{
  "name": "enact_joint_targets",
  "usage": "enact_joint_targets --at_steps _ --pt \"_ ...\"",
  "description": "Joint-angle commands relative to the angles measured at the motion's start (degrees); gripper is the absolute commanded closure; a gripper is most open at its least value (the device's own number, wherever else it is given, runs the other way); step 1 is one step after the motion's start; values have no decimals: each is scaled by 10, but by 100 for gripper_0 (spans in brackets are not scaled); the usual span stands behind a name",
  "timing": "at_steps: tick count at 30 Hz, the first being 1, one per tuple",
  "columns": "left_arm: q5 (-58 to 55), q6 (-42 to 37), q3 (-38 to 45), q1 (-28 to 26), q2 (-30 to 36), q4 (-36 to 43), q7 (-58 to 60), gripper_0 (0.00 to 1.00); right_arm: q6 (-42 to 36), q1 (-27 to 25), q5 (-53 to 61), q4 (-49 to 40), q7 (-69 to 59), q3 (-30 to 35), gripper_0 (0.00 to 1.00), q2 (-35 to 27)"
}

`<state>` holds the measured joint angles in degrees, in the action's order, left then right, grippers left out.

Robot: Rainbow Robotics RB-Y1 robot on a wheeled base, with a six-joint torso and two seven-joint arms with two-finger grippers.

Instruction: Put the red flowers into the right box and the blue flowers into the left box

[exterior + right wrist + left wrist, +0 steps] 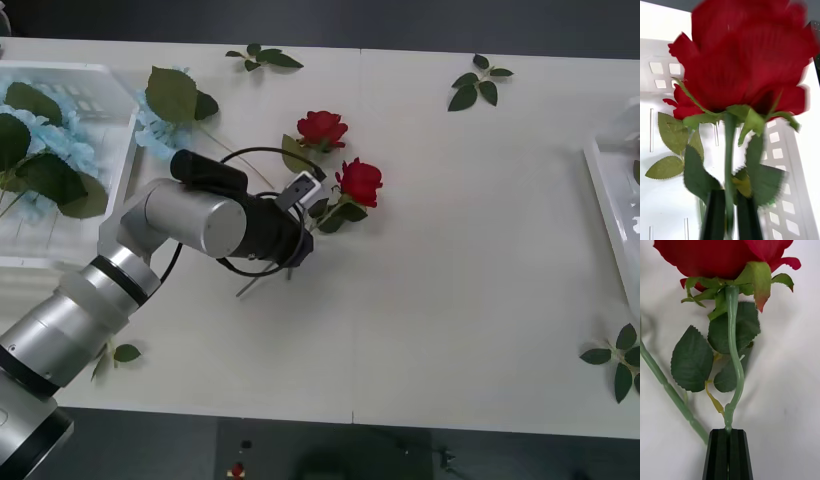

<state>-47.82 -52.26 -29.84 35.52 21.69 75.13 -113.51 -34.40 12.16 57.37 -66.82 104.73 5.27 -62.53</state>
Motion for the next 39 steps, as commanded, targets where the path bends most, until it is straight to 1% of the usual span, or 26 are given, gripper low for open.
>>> enact_joint_targets --at_steps 1,2,4,5,6,9,11,13,14,16,19,21,22,27,28,29,30,32,36,39 --pt "-77 2 48 -3 26 49 28 100 7 10 -2 -5 26 9 36 -3" --pt "-103 2 58 -8 33 60 25 100 7 10 -2 -5 26 9 24 -4" --pt "-134 1 80 -24 44 86 22 100 7 12 -2 -5 26 9 6 -3" --pt "-148 1 87 -32 50 99 20 100 7 12 -1 -5 26 9 1 -4" --pt "-162 1 94 -40 56 110 18 100 7 12 -1 -5 26 9 0 -3" --pt "-219 2 112 -63 77 141 7 100 7 12 1 -5 26 9 0 -4" --pt "-264 2 125 -77 87 154 -22 100 7 12 2 -7 26 9 0 -4" --pt "-315 1 138 -87 92 157 -48 100 7 12 3 -9 26 9 0 -4" --pt "-359 1 150 -96 94 157 -74 100 7 12 5 -10 26 9 0 -3" --pt "-402 1 162 -105 96 157 -102 100 7 11 8 -14 26 9 0 -3" --pt "-475 1 181 -116 95 157 -161 100 -10 5 29 -43 20 9 0 -3" --pt "-513 2 189 -120 94 157 -189 100 -15 -4 56 -61 17 11 0 -3" --pt "-552 1 192 -121 93 157 -209 100 -16 -19 78 -82 17 19 0 -3" --pt "-674 1 194 -119 93 157 -272 100 -20 -79 141 -162 16 47 0 -3" --pt "-712 2 194 -119 92 157 -298 100 -36 -100 182 -191 20 64 0 -1" --pt "-726 1 193 -119 92 158 -307 100 -44 -108 204 -199 21 72 0 2" --pt "-750 -1 193 -118 88 157 -326 100 -65 -121 246 -217 25 89 0 10" --pt "-783 -4 193 -114 78 158 -353 100 -113 -140 294 -249 37 126 0 28" --pt "-801 -9 192 -109 44 157 -389 100 -193 -169 329 -307 95 181 0 67" --pt "-801 -9 190 -107 15 157 -412 100 -238 -180 371 -336 137 200 0 93"
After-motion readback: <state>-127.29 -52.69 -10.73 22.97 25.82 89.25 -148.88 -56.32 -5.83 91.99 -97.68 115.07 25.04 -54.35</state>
